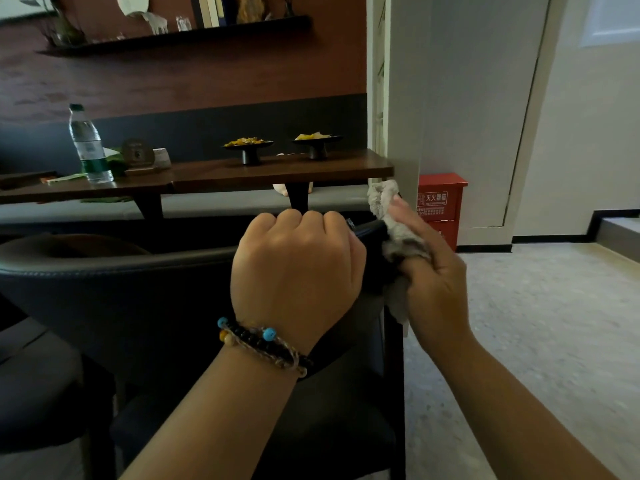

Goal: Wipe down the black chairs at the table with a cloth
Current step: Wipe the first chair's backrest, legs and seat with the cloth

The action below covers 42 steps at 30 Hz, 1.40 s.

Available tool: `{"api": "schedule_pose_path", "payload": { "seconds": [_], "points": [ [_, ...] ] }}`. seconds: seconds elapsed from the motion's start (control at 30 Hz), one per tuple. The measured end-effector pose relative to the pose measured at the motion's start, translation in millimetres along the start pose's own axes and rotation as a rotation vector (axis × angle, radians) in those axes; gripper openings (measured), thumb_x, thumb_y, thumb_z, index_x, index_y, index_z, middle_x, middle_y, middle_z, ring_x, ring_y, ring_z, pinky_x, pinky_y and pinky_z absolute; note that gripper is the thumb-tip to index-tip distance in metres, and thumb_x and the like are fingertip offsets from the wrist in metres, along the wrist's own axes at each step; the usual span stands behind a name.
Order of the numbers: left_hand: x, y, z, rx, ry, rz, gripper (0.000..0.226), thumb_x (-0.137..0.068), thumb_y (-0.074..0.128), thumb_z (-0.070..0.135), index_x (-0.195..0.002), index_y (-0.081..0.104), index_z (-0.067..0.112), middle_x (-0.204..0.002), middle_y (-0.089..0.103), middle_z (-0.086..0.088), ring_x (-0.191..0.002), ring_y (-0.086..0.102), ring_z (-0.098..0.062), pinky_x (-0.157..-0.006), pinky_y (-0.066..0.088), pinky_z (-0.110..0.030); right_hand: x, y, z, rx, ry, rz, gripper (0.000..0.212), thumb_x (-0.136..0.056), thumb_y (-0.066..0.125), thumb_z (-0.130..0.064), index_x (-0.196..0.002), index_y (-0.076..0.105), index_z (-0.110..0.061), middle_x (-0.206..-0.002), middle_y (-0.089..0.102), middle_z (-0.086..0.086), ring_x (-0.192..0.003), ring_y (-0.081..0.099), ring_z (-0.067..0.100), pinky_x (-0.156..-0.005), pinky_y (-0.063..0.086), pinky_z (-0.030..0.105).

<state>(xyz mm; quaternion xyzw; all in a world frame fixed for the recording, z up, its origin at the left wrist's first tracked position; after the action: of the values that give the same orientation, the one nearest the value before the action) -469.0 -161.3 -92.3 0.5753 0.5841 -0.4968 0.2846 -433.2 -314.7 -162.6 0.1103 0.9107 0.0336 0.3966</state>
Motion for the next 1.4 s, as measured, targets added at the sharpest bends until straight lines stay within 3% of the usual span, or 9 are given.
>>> {"api": "schedule_pose_path", "payload": {
  "seconds": [0.17, 0.27, 0.53, 0.63, 0.77, 0.93, 1.13, 1.3, 1.4],
  "points": [
    [-1, 0, 0, 0.005, 0.003, 0.011, 0.042, -0.097, 0.038, 0.024, -0.056, 0.042, 0.018, -0.049, 0.035, 0.001, -0.045, 0.029, -0.016, -0.049, 0.028, -0.029, 2, -7, 20, -0.307, 0.334, 0.149, 0.044, -0.086, 0.046, -0.035, -0.117, 0.062, -0.009, -0.117, 0.061, 0.029, -0.115, 0.053, 0.051, -0.093, 0.049, 0.051],
    [0, 1, 0, 0.019, 0.010, -0.005, 0.042, -0.098, 0.037, 0.024, -0.057, 0.044, 0.018, -0.049, 0.038, 0.000, -0.045, 0.030, -0.017, -0.049, 0.029, -0.030, -2, -1, 31, -0.095, 0.386, 0.108, 0.051, -0.086, 0.060, -0.051, -0.105, 0.062, -0.003, -0.107, 0.053, 0.040, -0.103, 0.048, 0.063, -0.087, 0.037, 0.078],
    [-1, 1, 1, 0.005, 0.005, -0.004, 0.042, -0.098, 0.038, 0.023, -0.056, 0.043, 0.018, -0.050, 0.035, 0.001, -0.045, 0.029, -0.016, -0.049, 0.028, -0.029, -9, -17, 22, 0.077, 0.097, 0.292, 0.008, -0.092, 0.064, -0.022, -0.099, 0.067, -0.022, -0.096, 0.072, -0.009, -0.097, 0.068, 0.011, -0.089, 0.057, 0.037],
    [0, 2, 1, 0.001, -0.001, 0.016, 0.041, -0.097, 0.041, 0.022, -0.056, 0.043, 0.018, -0.048, 0.038, 0.001, -0.045, 0.030, -0.017, -0.049, 0.029, -0.030, 2, -10, 4, 0.126, -0.119, 0.304, 0.025, -0.084, 0.063, -0.038, -0.103, 0.064, -0.021, -0.099, 0.071, -0.004, -0.096, 0.067, 0.011, -0.079, 0.055, 0.021],
    [0, 2, -1, 0.005, 0.007, 0.002, 0.041, -0.097, 0.041, 0.024, -0.057, 0.047, 0.016, -0.050, 0.046, -0.001, -0.045, 0.036, -0.019, -0.050, 0.031, -0.032, 1, 20, 8, 0.172, -0.082, 0.216, 0.050, -0.084, 0.056, -0.041, -0.126, 0.051, -0.015, -0.123, 0.056, 0.014, -0.115, 0.057, 0.020, -0.095, 0.047, 0.029],
    [0, 1, 1, -0.002, 0.004, 0.002, 0.041, -0.097, 0.041, 0.024, -0.057, 0.048, 0.016, -0.049, 0.045, -0.001, -0.047, 0.031, -0.017, -0.051, 0.027, -0.031, 18, 25, 25, 0.116, -0.073, 0.349, 0.029, -0.090, 0.053, -0.031, -0.119, 0.053, -0.027, -0.112, 0.061, -0.017, -0.107, 0.060, 0.003, -0.093, 0.051, 0.025],
    [-1, -1, 0, -0.006, -0.001, 0.005, 0.043, -0.097, 0.040, 0.023, -0.055, 0.045, 0.016, -0.048, 0.040, 0.000, -0.047, 0.027, -0.017, -0.052, 0.024, -0.030, 45, 19, 32, 0.185, -0.113, 0.239, 0.058, -0.091, 0.045, -0.031, -0.132, 0.046, 0.010, -0.128, 0.053, -0.007, -0.120, 0.050, -0.005, -0.106, 0.043, 0.028],
    [-2, -1, 0, -0.032, 0.002, 0.030, 0.041, -0.096, 0.042, 0.023, -0.056, 0.046, 0.017, -0.049, 0.043, -0.001, -0.049, 0.027, -0.017, -0.053, 0.023, -0.030, 14, 28, -1, 0.294, -0.292, 0.252, 0.047, -0.095, 0.051, -0.018, -0.135, 0.044, 0.004, -0.134, 0.051, 0.000, -0.126, 0.050, 0.002, -0.105, 0.042, 0.022],
    [0, -2, 0, -0.047, 0.011, 0.026, 0.042, -0.097, 0.041, 0.023, -0.056, 0.047, 0.017, -0.049, 0.042, -0.001, -0.050, 0.027, -0.016, -0.055, 0.022, -0.030, 22, 32, 7, 0.452, -0.420, 0.185, 0.046, -0.096, 0.052, -0.010, -0.139, 0.041, 0.003, -0.145, 0.042, 0.020, -0.138, 0.040, 0.036, -0.113, 0.036, 0.048]
  ]
}}
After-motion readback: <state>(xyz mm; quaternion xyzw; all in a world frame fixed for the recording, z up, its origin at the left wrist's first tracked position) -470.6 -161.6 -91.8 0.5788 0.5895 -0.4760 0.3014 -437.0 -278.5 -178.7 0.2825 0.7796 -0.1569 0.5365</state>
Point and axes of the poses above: each hand's wrist, its own x-axis away from the middle knuckle, its own y-axis out of the palm, z = x × y, the point moved 2 cm from there along -x, towards the middle knuckle
